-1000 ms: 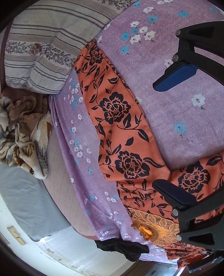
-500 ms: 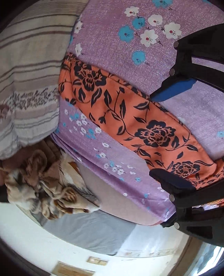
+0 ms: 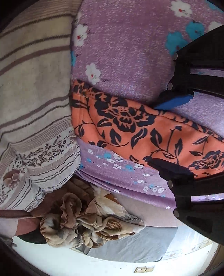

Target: Fold small clothes

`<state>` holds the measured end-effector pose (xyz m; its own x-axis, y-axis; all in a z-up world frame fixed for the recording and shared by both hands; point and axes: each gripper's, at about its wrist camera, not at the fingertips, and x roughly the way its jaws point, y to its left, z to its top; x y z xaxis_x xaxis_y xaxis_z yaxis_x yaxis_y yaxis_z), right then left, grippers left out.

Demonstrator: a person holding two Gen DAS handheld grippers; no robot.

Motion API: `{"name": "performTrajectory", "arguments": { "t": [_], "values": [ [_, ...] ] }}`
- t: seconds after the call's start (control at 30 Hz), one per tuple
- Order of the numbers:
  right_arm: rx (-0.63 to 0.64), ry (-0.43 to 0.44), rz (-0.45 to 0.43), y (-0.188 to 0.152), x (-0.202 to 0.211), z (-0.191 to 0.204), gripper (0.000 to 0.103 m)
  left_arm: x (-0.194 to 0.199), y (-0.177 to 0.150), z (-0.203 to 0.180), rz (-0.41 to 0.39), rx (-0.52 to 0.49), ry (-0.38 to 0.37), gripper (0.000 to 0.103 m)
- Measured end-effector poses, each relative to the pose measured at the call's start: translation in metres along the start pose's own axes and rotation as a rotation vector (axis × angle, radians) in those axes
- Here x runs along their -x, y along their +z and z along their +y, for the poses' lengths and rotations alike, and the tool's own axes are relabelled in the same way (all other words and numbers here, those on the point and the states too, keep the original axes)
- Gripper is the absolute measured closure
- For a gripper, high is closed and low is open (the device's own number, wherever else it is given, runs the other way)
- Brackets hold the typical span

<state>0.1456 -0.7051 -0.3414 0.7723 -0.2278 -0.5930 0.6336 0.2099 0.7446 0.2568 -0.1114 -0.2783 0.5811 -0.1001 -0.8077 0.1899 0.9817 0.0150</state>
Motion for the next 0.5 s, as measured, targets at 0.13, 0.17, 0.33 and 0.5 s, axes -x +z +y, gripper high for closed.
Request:
{"name": "performTrajectory", "arguments": {
  "t": [0.13, 0.17, 0.33, 0.5],
  "values": [
    [-0.027, 0.026, -0.012, 0.004, -0.006, -0.010, 0.091, 0.004, 0.001, -0.002, -0.023, -0.011, 0.007, 0.000],
    [-0.041, 0.052, -0.002, 0.004, -0.004, -0.009, 0.092, 0.006, 0.003, -0.001, -0.028, -0.008, 0.009, 0.000],
    [0.097, 0.233, 0.023, -0.018, 0.022, 0.057, 0.096, 0.022, 0.009, 0.011, -0.072, 0.029, 0.016, 0.000],
    [0.293, 0.461, 0.161, -0.095, 0.060, 0.148, 0.096, 0.045, 0.022, 0.037, -0.143, 0.070, 0.076, 0.000]
  ]
}}
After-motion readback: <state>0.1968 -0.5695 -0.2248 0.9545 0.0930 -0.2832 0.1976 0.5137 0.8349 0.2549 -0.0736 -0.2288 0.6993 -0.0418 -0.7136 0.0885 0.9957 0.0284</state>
